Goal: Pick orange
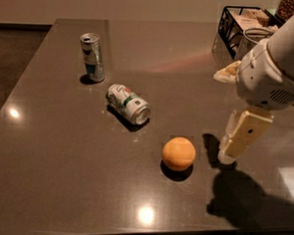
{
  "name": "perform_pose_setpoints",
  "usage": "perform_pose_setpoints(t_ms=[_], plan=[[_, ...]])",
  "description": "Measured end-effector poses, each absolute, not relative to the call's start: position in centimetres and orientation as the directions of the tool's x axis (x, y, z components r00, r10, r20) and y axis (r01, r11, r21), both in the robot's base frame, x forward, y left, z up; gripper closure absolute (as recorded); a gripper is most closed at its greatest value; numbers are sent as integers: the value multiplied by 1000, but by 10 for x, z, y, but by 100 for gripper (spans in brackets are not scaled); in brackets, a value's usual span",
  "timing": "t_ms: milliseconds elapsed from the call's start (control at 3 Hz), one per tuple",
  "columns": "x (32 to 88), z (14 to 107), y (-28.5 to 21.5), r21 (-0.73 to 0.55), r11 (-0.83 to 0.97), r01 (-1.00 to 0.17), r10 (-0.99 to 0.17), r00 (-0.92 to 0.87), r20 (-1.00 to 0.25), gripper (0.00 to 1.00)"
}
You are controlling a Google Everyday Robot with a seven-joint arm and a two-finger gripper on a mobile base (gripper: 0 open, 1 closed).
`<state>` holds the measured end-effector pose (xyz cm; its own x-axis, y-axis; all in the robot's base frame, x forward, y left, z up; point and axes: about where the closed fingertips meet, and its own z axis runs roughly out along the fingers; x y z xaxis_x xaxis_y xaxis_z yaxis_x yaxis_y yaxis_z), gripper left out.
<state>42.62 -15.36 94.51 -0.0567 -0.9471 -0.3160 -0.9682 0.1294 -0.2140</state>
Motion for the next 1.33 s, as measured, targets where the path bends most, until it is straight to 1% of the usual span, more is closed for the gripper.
perform_pose_setpoints(t_ms=[667,1333], plan=[[406,905,-106,-167,-4,-986,-918,70,-391,0],[399,866,-84,-156,-61,-986,-929,114,-351,0]])
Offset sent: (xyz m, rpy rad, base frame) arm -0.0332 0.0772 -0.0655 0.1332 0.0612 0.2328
